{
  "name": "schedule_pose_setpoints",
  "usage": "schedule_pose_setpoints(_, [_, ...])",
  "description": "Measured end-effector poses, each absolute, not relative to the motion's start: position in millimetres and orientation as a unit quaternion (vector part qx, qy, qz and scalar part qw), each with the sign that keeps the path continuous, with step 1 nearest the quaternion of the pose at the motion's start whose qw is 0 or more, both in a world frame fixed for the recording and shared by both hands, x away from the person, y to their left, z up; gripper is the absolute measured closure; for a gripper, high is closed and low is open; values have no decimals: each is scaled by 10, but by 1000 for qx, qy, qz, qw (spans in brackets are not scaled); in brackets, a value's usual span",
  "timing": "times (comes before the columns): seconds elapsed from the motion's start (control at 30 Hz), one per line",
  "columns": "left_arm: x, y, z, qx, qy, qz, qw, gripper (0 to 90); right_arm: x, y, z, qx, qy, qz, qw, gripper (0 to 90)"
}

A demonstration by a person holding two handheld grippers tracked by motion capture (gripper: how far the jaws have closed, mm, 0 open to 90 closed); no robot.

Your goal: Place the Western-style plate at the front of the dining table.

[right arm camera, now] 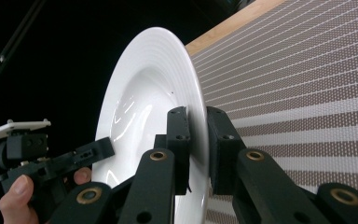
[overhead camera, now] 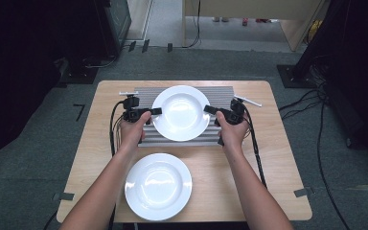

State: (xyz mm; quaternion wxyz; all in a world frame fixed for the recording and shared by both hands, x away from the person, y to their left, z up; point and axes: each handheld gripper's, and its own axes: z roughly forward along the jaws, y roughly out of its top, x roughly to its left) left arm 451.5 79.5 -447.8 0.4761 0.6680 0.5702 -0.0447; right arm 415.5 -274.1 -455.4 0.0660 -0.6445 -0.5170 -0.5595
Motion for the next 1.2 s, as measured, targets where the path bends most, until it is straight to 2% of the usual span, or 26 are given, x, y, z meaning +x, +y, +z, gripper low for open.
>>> schedule_pose_setpoints(0.23, [4747,752,-4527,667,587,-48,457,720,4300,-2723,-4695,-669,-497,-548,70,815])
schedule_pose_setpoints(0.4, [4924,681,-4705,672,603,-52,427,708,4397,-2716,-4841,-688,-485,-534,74,818])
schedule_pose_setpoints(0.73, [5033,567,-4916,673,628,-69,385,706,4541,-2792,-5107,-715,-475,-504,94,812])
schedule_pose_setpoints(1.2, [5130,487,-4950,666,645,-54,371,696,4728,-2774,-5160,-728,-472,-493,64,799])
